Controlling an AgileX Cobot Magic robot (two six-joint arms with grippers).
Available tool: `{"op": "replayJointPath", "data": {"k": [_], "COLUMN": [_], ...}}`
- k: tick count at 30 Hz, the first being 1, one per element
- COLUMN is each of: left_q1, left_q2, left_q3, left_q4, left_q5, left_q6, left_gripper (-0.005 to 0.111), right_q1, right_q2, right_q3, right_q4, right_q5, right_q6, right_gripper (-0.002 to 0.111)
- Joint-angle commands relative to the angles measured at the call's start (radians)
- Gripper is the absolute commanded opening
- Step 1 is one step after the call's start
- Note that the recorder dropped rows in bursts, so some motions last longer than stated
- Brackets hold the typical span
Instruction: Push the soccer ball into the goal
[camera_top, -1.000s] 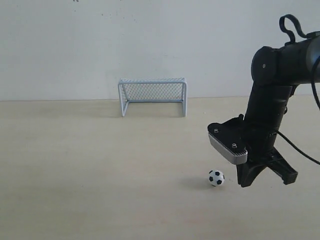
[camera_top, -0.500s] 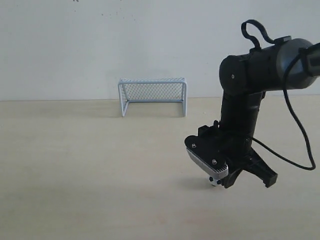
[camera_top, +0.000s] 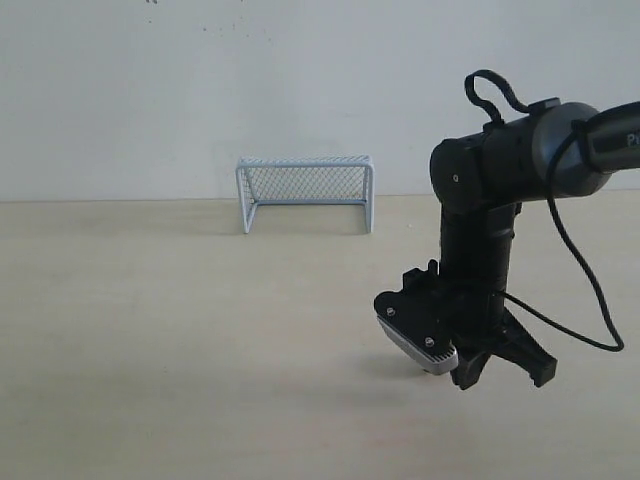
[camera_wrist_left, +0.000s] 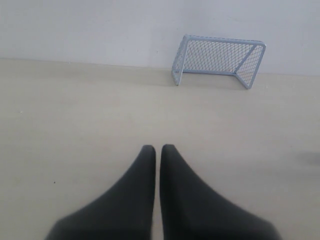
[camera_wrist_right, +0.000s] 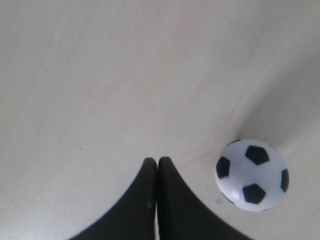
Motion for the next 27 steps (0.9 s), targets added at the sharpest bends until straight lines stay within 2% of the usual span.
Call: {"op": "replayJointPath", "data": {"k": [1, 4, 6, 7, 9, 10, 12, 15, 20, 27], "left_q1": [0.003, 0.003, 0.003, 0.003, 0.003, 0.003, 0.003, 0.003, 0.003, 0.003], "left_q2": [-0.003, -0.003, -0.003, -0.003, -0.003, -0.003, -0.003, -0.003, -0.003, -0.003], "left_q3": [0.003, 0.003, 0.003, 0.003, 0.003, 0.003, 0.003, 0.003, 0.003, 0.003], "left_q4": [-0.01, -0.01, -0.01, -0.01, -0.01, -0.01, -0.01, -0.01, -0.01, -0.01], "left_q5": [0.0, 0.0, 0.0, 0.0, 0.0, 0.0, 0.0, 0.0, 0.0, 0.0], "left_q6": [-0.008, -0.008, -0.008, -0.008, -0.008, -0.008, -0.008, -0.008, -0.008, -0.008], "left_gripper": [0.004, 0.004, 0.004, 0.004, 0.004, 0.004, 0.004, 0.004, 0.004, 0.004], "right_q1": [0.0, 0.0, 0.0, 0.0, 0.0, 0.0, 0.003, -0.002, -0.044, -0.181], "right_q2": [0.006, 0.006, 0.008, 0.008, 0.003, -0.013, -0.052, -0.12, -0.201, -0.264], "right_q3": [-0.004, -0.004, -0.004, -0.004, -0.004, -0.006, -0.026, -0.029, -0.029, -0.029], "right_q4": [-0.006, -0.006, -0.006, 0.026, 0.066, 0.018, -0.084, -0.096, -0.039, 0.119], "right_q5": [0.017, 0.006, -0.104, -0.268, -0.636, -0.732, -0.666, -0.491, -0.264, -0.033], "right_q6": [-0.001, -0.006, -0.006, 0.053, 0.412, 0.551, 0.587, 0.478, 0.456, 0.456], "right_gripper": [0.0, 0.0, 0.0, 0.0, 0.0, 0.0, 0.0, 0.0, 0.0, 0.0]}}
